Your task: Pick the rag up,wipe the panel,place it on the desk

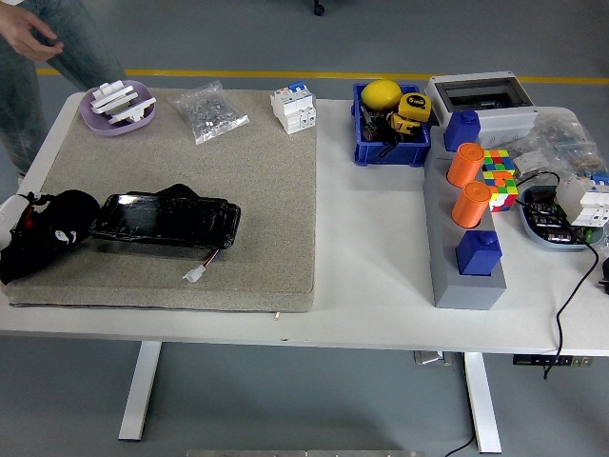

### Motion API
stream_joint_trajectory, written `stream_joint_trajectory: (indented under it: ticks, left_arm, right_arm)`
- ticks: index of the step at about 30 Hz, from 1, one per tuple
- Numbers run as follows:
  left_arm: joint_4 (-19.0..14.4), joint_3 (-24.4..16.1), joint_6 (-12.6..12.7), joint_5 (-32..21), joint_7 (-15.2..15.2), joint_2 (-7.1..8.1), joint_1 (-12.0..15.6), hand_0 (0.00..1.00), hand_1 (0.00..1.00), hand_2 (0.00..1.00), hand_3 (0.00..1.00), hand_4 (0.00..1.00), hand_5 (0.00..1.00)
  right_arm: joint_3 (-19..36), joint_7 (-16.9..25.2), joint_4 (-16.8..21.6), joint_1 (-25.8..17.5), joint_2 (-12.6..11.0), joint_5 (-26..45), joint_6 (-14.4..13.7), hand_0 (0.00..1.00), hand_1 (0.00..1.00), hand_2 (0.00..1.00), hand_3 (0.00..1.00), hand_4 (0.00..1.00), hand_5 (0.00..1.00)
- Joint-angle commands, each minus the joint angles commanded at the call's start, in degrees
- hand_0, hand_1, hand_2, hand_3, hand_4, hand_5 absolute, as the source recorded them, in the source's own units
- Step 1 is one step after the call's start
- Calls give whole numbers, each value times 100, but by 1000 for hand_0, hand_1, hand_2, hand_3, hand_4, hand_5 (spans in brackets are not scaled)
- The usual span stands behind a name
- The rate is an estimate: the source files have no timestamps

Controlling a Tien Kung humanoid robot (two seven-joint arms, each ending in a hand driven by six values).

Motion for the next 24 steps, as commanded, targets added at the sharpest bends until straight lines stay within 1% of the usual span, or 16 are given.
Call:
stream_joint_trajectory:
  ticks: [6, 7, 12, 13, 18, 19, 24]
  left_arm:
    - [86, 66, 54, -17, 17, -19, -48, 664, 901, 901, 740, 725, 90]
    - [94, 71, 60, -8, 20, -24, -51, 512, 877, 889, 690, 617, 31]
    - [157, 101, 86, 16, 32, -35, -56, 512, 877, 889, 690, 617, 31]
    - [158, 104, 93, 22, 31, -34, -52, 404, 845, 887, 664, 409, 2]
    - [145, 124, 159, 46, 10, -31, -45, 404, 845, 887, 664, 409, 2]
    - [142, 130, 174, 50, 6, -31, -46, 358, 832, 880, 636, 240, 2]
    - [146, 153, 198, 100, 23, -33, -36, 358, 832, 880, 636, 240, 2]
  right_arm:
    - [8, 3, 1, 4, -3, -7, -4, 747, 591, 672, 659, 998, 630]
    - [18, 4, 0, 4, -2, -10, -6, 747, 591, 672, 659, 998, 630]
    - [41, 7, 4, 3, -1, -29, -12, 747, 591, 672, 659, 998, 630]
    - [44, 8, 5, 2, -2, -29, -14, 747, 590, 672, 659, 998, 630]
    - [31, 7, 0, -2, -4, -19, -11, 747, 590, 672, 659, 998, 630]
    - [32, 7, 1, -3, -4, -20, -11, 747, 591, 672, 660, 998, 630]
    - [36, 9, 0, -2, -3, -26, -15, 747, 591, 672, 660, 998, 630]
